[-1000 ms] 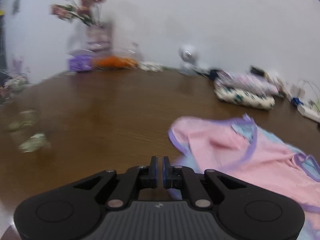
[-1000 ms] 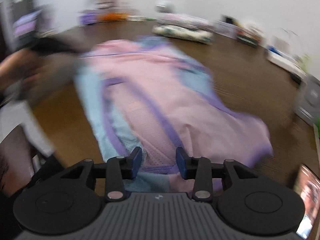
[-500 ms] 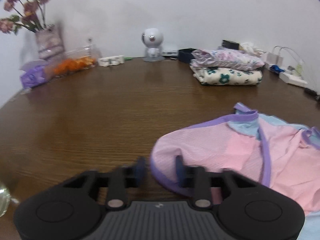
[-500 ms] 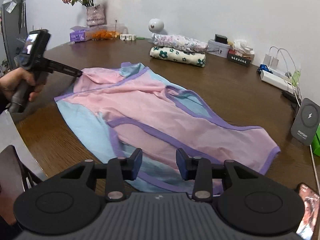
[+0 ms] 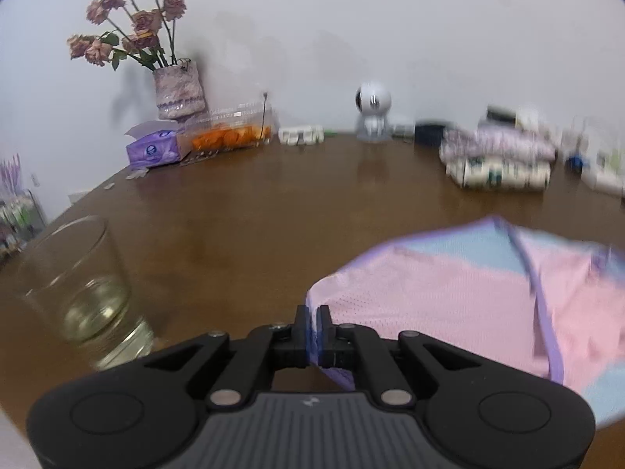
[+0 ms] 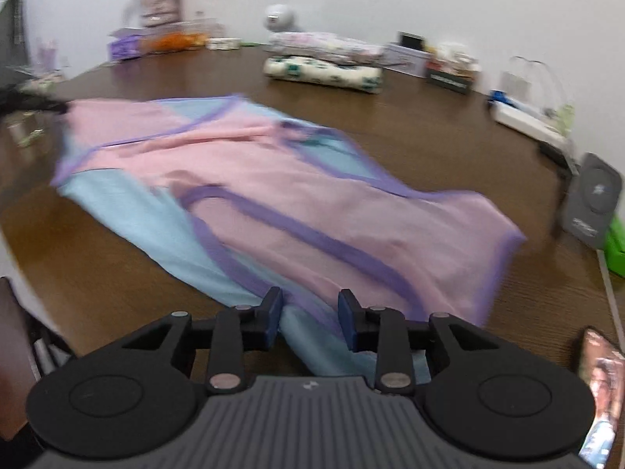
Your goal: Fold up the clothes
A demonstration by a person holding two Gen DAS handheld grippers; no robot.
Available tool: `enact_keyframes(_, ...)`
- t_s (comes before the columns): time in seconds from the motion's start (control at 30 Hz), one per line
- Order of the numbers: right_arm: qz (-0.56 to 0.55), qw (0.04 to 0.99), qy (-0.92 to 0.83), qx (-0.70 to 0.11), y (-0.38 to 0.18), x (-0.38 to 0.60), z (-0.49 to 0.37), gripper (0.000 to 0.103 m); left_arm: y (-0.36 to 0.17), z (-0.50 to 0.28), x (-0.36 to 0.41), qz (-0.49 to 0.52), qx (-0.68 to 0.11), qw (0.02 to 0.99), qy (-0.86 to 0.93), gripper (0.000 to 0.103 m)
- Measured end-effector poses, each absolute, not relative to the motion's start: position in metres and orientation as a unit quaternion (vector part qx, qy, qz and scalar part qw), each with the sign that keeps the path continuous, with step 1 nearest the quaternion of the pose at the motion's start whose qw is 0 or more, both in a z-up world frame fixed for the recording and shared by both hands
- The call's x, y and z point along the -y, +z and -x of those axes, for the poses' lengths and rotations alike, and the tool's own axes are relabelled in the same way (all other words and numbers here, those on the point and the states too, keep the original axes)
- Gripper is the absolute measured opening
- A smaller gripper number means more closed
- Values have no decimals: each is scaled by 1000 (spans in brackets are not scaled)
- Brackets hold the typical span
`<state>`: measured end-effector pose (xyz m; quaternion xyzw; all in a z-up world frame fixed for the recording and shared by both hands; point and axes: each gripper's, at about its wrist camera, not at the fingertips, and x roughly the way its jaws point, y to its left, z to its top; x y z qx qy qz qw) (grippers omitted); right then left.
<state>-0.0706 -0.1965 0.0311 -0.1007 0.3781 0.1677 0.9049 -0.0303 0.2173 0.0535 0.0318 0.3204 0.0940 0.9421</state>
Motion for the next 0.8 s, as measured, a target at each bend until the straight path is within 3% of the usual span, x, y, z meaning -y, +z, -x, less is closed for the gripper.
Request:
enact_keyframes(0.33,110,906,230,-339,45,162,77,34,49,53,-201,16,-318,948,25,31)
enact_keyframes(0.8,118,890,247,-364,32,148,77,34,33,62,-188,-11,-335,941,47,36)
